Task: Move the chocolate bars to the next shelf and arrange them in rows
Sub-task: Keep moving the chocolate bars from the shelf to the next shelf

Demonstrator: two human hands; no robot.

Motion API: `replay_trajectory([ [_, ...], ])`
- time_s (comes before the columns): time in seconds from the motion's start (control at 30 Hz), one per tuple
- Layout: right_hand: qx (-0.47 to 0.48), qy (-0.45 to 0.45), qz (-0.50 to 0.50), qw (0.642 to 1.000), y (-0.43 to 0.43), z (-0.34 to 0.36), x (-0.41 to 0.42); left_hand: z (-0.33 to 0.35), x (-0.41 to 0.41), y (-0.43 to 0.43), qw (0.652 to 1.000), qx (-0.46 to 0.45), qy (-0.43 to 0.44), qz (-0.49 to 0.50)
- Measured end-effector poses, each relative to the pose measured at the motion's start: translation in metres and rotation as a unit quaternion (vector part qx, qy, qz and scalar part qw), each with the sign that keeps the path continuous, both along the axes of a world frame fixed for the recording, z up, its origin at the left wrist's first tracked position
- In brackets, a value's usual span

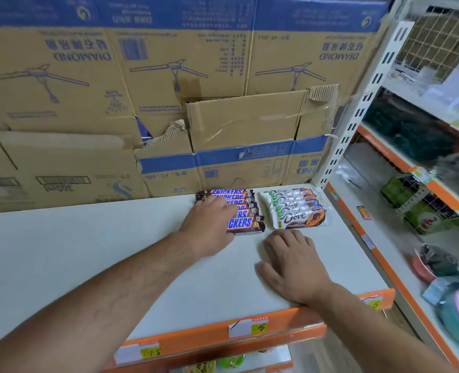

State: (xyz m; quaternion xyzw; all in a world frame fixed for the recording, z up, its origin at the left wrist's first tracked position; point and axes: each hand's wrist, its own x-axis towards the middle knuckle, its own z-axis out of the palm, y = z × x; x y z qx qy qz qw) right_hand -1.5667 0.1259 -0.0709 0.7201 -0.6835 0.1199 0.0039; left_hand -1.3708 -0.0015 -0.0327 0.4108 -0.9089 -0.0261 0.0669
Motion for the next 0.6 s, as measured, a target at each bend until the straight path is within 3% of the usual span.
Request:
replay_trajectory([
  [0.17,0.009,0.006,-0.006,1.0,0.0,0.002,0.001,-0.012,0.008,-0.002,0.999,-0.046,0.016,-0.007],
  [0.6,0.02,0.006,-0.008,1.0,-0.001,0.004,0.0,-0.011,0.004,0.0,0.999,-0.033,0.006,0.008],
])
